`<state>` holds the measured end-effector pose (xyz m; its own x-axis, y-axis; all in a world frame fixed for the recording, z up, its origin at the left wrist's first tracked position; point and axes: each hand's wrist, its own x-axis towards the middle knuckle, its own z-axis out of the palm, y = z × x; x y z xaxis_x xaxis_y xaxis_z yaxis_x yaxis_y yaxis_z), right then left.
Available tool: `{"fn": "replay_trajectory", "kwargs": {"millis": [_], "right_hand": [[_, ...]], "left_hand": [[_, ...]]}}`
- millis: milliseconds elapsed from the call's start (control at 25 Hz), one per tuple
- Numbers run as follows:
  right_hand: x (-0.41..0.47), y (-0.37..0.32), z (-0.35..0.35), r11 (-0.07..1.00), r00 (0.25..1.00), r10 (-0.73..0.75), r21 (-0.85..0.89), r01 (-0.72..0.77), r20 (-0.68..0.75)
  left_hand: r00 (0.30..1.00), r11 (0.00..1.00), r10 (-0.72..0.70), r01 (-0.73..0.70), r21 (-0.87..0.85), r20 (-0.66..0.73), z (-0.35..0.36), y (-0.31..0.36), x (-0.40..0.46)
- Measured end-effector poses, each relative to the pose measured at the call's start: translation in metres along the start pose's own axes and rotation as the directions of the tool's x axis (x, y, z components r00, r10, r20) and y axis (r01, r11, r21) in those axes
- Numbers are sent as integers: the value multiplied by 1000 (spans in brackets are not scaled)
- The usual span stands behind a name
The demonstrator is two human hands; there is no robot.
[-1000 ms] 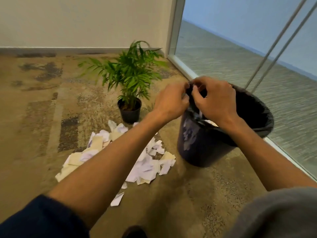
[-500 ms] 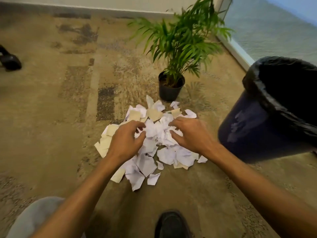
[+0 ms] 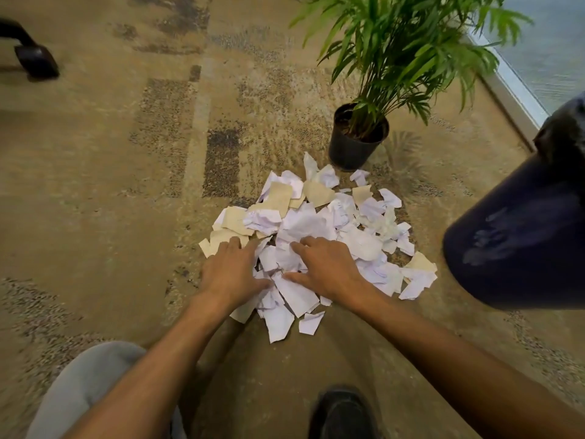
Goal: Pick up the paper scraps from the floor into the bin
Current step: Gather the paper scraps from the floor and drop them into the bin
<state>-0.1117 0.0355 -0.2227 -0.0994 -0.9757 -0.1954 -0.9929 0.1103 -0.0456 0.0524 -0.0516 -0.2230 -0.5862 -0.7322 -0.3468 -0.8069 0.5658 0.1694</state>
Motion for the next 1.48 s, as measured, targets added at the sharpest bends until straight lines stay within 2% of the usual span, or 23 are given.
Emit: {"fn": "replay_trajectory", "kwargs": {"millis": [120, 240, 400, 480, 560, 640, 720, 800, 880, 1000, 1160, 1280, 1480], "right_hand": [[2, 0, 10, 998, 999, 25, 53, -24, -21], [1, 5, 7, 974, 994, 92, 213, -76, -65], [-2, 24, -13, 842, 977, 201, 521, -137, -68], [2, 38, -28, 786, 968, 233, 604, -132, -92], [11, 49, -37, 849, 952, 237, 518, -105, -196], [25, 51, -39, 952, 947, 167, 295, -83, -273], [41, 46, -33, 996, 966, 60, 81, -41, -251], [51, 40, -23, 996, 985, -33, -91, 17, -172], [57, 38, -19, 982, 989, -86, -175, 64, -122], [60, 36, -20, 982, 994, -84, -175, 70, -75], [59, 32, -14, 986, 999, -43, -160, 46, 26], [59, 33, -12, 986, 993, -84, -148, 71, -82], [61, 47, -50, 972, 963, 32, 234, 33, -269]], "left_hand": [[992, 995, 78, -83, -54, -98, 5, 12, 13], [975, 976, 127, -155, -150, -180, 6, 18, 17], [960, 976, 106, -151, -157, -260, 4, 13, 21], [954, 976, 87, -140, -169, -286, 1, 12, 21], [940, 966, 88, -161, -202, -330, -3, 13, 20], [931, 956, 115, -198, -215, -347, -5, 19, 16], [949, 963, 153, -206, -173, -277, -2, 30, 9], [975, 977, 161, -179, -114, -156, 6, 43, 0], [988, 986, 143, -148, -73, -62, 15, 54, -8], [993, 992, 119, -119, -35, -17, 28, 62, -14], [990, 989, 129, -133, -71, -59, 30, 61, -12], [988, 985, 112, -125, -121, -106, 20, 55, -7], [975, 967, 82, -128, -221, -205, 4, 40, 5]]}}
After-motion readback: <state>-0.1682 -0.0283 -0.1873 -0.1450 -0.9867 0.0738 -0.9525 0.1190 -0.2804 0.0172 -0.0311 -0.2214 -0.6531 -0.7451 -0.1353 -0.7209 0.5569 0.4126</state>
